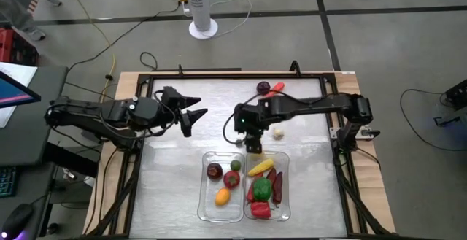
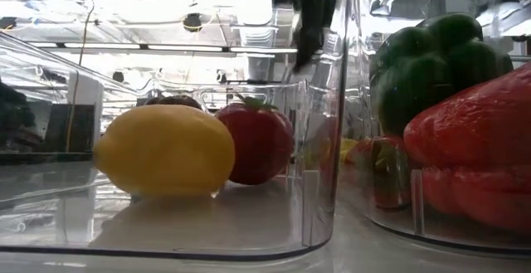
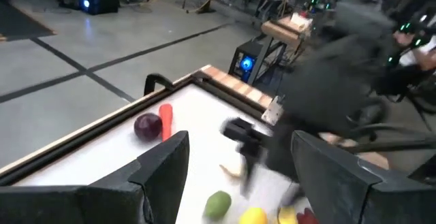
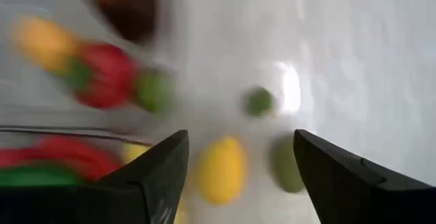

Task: Sort produce into baskets
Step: Put the lime into the left transparent bin

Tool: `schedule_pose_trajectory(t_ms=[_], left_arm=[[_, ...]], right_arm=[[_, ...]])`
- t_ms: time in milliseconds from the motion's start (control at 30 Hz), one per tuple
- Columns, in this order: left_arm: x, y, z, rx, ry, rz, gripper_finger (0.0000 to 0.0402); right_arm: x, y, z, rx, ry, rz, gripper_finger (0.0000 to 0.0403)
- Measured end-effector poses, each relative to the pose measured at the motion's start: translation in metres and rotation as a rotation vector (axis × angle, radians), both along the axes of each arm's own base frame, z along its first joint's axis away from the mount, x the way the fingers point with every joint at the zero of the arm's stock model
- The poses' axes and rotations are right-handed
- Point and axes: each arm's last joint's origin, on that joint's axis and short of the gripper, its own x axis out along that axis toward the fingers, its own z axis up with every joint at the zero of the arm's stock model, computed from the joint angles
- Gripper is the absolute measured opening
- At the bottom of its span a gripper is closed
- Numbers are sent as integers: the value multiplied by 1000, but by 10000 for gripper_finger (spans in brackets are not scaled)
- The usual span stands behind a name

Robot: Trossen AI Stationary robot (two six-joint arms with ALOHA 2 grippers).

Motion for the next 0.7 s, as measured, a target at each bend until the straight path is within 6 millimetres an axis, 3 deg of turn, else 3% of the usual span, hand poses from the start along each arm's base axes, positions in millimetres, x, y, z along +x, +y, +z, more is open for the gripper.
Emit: schedule_pose_trajectory(t_ms=[300,700], left_arm=[[-2,0,-6,-58,38,6,244],[-3,0,-8,-57,54,19,244]], right_arm=[[-23,-28,-88,-1,99,-68,284],[-20,-44,-100,-110,50,-71,283]])
